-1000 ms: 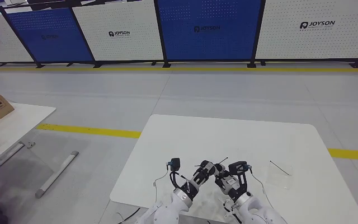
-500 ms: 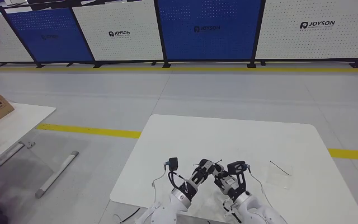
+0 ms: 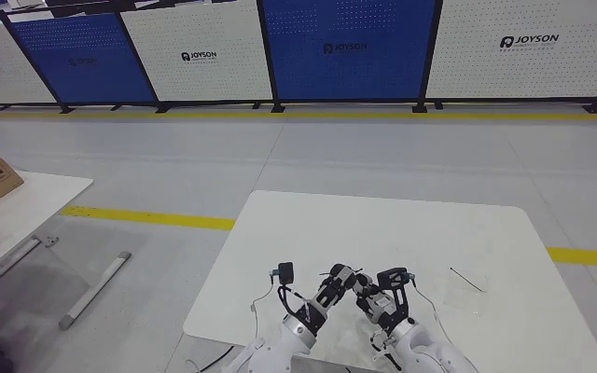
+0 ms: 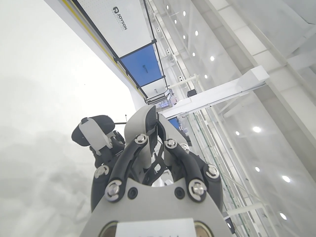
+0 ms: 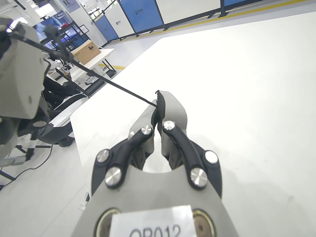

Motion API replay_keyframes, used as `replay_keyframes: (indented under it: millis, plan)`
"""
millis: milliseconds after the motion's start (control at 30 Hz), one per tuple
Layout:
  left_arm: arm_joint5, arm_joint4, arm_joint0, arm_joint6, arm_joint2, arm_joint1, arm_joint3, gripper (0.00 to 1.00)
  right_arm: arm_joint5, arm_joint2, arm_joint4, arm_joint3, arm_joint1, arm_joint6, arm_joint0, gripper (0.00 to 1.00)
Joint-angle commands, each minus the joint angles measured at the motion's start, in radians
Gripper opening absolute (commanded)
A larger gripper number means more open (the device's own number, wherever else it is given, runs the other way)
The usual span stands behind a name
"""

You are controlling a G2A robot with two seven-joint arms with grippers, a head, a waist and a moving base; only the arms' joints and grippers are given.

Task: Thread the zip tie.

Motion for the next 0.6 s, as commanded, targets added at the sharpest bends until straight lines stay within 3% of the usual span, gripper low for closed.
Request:
replay_keyframes:
  millis: [0,333,400,433,467,567]
  plan:
    - [-0.002,0.001,0.002,0.000,0.000,0.000,-0.002,0.00,0.001,-0.001,0.000,0.001,0.000,0.000,0.001,0.00]
    - [-0.014,0.006,0.011,0.006,0.002,0.001,-0.007,0.00,-0.001,-0.008,0.004,0.011,-0.002,-0.002,0.008,0.00]
    - [0.007,-0.004,0.011,0.012,0.001,0.000,-0.001,0.00,-0.014,-0.008,0.018,0.009,-0.002,-0.008,0.007,0.00]
    - [0.018,-0.011,0.007,0.015,0.002,-0.001,0.001,0.00,-0.020,-0.006,0.023,0.009,-0.002,-0.010,0.007,0.66]
    - [0.029,-0.021,0.000,0.019,0.002,-0.002,0.007,0.00,-0.021,-0.001,0.026,0.007,-0.001,-0.013,0.005,1.00]
    - [0.044,-0.049,-0.013,0.029,-0.001,-0.005,0.021,0.00,-0.032,0.017,0.044,-0.005,0.002,-0.036,-0.012,1.00]
